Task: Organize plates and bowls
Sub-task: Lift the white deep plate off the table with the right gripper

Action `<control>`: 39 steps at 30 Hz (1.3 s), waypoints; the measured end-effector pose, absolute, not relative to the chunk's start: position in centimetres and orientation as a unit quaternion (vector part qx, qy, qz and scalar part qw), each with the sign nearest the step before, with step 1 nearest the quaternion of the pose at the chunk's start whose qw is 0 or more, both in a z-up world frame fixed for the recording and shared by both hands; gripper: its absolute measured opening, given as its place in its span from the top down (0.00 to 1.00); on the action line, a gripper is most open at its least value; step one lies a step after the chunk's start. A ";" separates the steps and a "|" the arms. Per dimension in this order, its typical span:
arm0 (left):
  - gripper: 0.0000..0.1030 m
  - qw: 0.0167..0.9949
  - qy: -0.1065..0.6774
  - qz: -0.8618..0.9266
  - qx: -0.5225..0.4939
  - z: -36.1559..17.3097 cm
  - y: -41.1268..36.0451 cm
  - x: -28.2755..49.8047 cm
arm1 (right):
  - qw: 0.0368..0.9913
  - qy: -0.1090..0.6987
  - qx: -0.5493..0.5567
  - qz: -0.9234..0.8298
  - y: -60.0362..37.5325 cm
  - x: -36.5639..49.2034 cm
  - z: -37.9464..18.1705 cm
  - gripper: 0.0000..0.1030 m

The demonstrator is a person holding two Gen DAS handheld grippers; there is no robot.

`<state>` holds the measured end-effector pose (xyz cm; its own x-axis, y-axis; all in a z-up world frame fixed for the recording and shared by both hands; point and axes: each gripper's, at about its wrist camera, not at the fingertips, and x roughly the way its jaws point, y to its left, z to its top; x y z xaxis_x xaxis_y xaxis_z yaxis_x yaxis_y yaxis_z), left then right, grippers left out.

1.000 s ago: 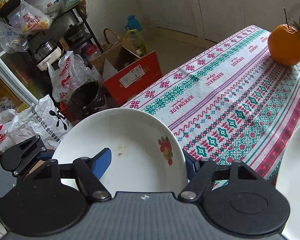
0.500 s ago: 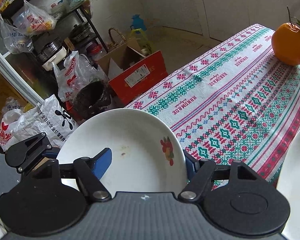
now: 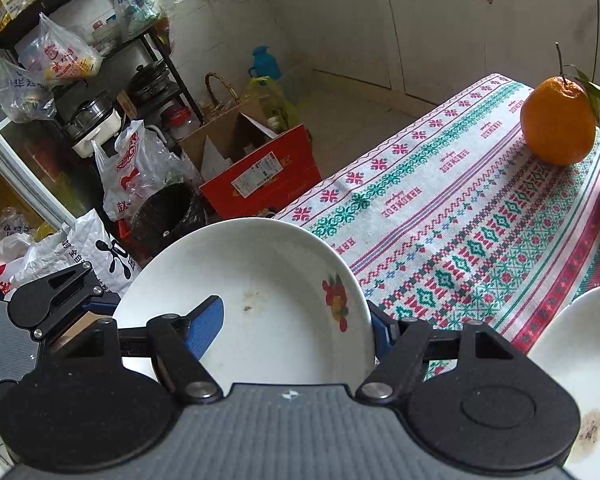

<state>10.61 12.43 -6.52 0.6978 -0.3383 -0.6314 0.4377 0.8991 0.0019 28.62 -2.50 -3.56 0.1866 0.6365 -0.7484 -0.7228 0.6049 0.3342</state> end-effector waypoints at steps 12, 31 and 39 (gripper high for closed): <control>0.01 0.913 0.332 -0.225 0.080 -7.2 12.1 14.5 | 0.781 0.456 -0.051 0.424 -3.1 32.2 -4.0 0.24; 0.01 0.910 0.329 -0.234 0.090 -7.3 11.8 15.5 | 0.790 0.458 -0.064 0.403 -3.6 33.3 -5.4 0.20; 0.01 0.910 0.330 -0.237 0.089 -7.2 11.8 15.8 | 0.791 0.454 -0.080 0.402 -3.2 32.8 -5.4 0.16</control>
